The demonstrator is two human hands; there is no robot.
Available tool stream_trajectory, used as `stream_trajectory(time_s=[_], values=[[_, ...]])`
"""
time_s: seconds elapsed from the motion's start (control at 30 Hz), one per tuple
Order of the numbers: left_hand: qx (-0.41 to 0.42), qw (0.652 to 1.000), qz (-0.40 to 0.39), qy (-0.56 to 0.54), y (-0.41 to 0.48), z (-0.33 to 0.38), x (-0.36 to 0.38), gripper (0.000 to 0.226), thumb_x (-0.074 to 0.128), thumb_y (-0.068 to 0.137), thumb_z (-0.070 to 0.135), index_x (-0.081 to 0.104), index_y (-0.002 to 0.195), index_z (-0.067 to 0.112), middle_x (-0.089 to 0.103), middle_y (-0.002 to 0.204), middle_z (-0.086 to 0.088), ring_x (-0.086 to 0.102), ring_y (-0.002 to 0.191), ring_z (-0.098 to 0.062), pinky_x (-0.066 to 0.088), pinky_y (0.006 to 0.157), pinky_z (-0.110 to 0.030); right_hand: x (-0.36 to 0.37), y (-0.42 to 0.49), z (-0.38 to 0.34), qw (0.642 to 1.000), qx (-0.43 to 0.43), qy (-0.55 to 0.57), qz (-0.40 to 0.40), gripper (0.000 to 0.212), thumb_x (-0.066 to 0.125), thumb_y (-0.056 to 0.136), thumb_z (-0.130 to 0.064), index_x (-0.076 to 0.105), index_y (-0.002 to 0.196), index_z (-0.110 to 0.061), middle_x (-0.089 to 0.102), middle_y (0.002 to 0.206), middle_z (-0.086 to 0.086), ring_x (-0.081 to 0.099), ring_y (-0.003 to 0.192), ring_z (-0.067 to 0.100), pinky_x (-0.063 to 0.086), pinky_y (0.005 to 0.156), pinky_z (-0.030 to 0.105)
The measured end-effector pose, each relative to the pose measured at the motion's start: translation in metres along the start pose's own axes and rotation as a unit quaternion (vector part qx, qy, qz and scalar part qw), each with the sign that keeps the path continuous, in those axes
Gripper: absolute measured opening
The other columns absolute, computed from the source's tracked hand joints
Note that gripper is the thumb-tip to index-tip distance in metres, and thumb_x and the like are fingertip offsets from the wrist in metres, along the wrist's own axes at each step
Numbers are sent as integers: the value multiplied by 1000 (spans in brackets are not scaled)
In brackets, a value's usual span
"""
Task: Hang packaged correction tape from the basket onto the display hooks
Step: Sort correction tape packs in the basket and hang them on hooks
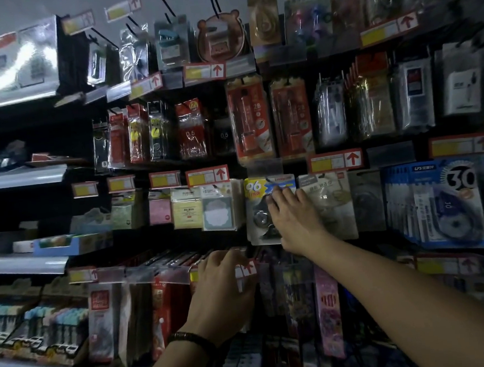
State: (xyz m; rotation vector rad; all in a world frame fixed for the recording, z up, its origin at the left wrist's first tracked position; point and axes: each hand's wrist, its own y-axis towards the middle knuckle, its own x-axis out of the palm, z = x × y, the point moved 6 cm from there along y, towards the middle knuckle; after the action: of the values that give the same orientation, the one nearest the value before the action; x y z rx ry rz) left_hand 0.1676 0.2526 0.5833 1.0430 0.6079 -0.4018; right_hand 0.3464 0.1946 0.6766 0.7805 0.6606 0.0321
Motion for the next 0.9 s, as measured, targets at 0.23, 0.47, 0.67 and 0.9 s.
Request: stream_trajectory(time_s=[0.23,0.47,0.67,0.9], values=[[-5,1000,-15,18,-10,-5,2,38,66,98,44,52,133,40,42,150,7,34,144,-22,39,115,-36,-4,-2,-4,999,11,42,-19,86,58,88,-39,25,160,-5,19,166,23,23,150,39,18,121,55],[4,997,-71,3,-65,-5,17,29,65,98,41,57,126,40,51,135,15,54,122,-11,54,100,-31,-23,-78,-22,979,-49,195,21,45,52,90,-23,58,132,-11,47,145,16,39,136,36,33,108,49],[-1,986,-168,21,-167,-14,74,22,66,96,41,66,117,33,64,121,10,65,109,-16,56,86,-35,-2,-204,-61,933,-73,352,23,33,60,89,-31,66,117,-15,63,114,7,56,109,29,48,91,42],[-66,944,-321,41,-325,-46,170,24,61,98,49,66,120,40,68,124,13,67,108,-15,59,85,-38,103,-387,-142,862,-28,468,-195,23,57,93,-37,64,112,-26,62,109,-6,57,105,17,53,82,38]])
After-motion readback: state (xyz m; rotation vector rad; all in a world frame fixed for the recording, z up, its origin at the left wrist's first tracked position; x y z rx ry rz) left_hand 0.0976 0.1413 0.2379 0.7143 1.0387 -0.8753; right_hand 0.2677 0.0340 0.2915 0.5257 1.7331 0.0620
